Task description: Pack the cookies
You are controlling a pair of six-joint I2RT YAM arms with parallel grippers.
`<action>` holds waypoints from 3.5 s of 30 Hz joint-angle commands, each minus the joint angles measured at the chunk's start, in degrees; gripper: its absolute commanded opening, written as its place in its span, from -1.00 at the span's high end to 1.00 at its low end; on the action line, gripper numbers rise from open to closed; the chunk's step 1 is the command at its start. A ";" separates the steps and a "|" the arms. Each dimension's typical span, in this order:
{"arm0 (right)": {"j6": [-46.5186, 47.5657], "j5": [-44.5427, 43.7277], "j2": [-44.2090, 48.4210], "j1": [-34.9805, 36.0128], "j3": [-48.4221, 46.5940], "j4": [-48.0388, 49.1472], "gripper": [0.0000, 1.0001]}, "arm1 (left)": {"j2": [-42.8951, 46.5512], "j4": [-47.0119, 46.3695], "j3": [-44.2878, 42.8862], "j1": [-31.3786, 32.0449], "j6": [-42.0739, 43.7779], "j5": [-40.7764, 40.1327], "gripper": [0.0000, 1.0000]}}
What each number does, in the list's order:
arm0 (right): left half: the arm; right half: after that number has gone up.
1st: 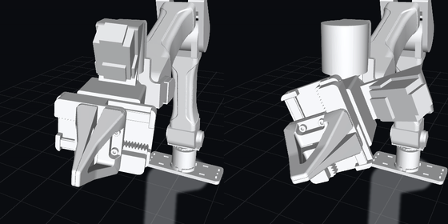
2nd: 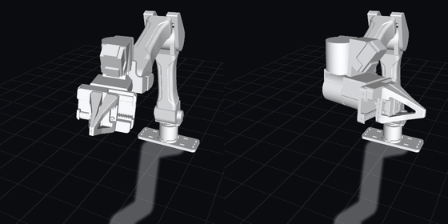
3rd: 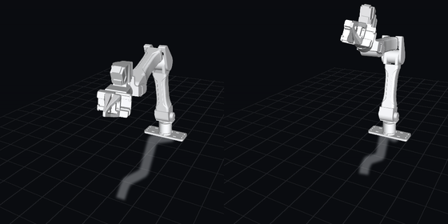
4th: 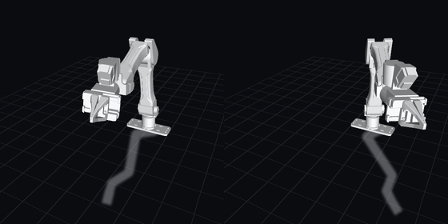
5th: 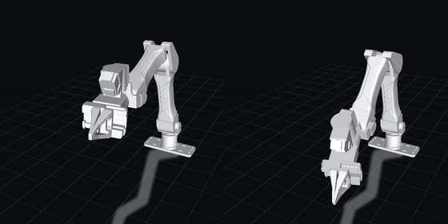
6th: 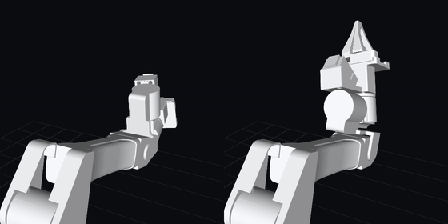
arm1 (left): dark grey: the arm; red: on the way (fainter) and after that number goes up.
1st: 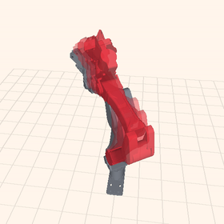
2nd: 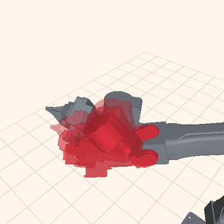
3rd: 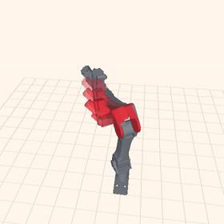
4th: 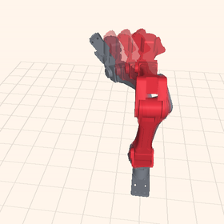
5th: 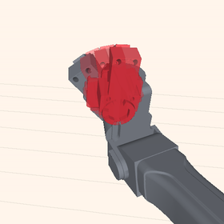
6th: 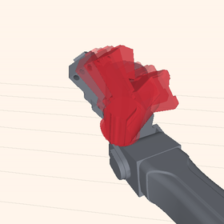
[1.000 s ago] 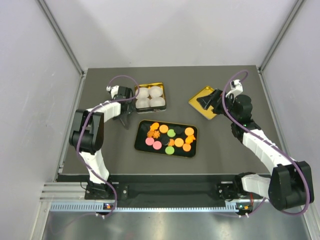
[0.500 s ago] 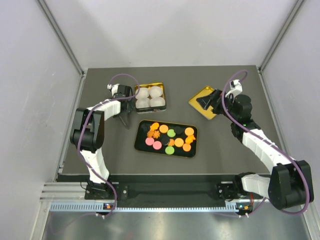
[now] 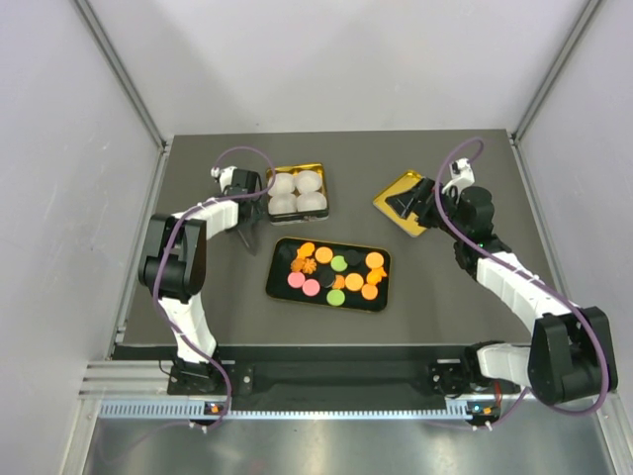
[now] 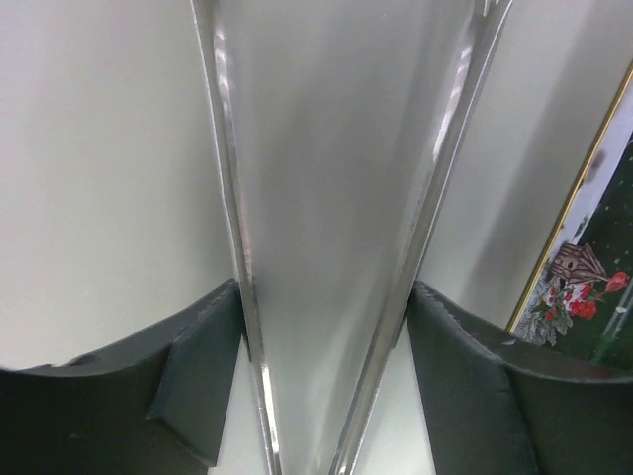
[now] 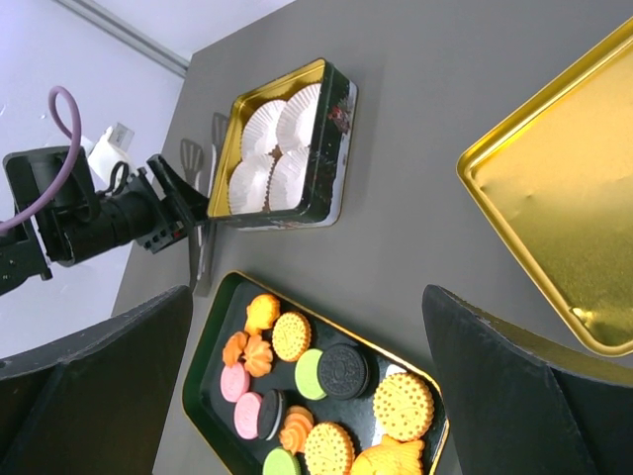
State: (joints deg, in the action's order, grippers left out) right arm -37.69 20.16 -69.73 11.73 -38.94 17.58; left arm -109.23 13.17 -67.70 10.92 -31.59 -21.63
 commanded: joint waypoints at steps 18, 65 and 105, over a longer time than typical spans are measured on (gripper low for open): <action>-0.36 1.81 -0.84 -0.12 -2.19 3.86 -0.99 | 20.97 12.75 1.61 0.42 1.53 3.17 0.21; 0.51 2.25 -3.74 1.28 -4.57 2.19 -0.99 | 36.90 39.30 -2.26 36.80 4.52 9.33 0.14; 0.43 2.69 -3.83 1.55 -4.57 2.10 -0.99 | 38.04 42.64 3.89 37.95 0.13 3.52 -0.13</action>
State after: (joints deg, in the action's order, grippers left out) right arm -37.98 22.22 -73.43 12.40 -41.25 17.32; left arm -72.34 55.79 -64.03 48.80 -30.46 -16.16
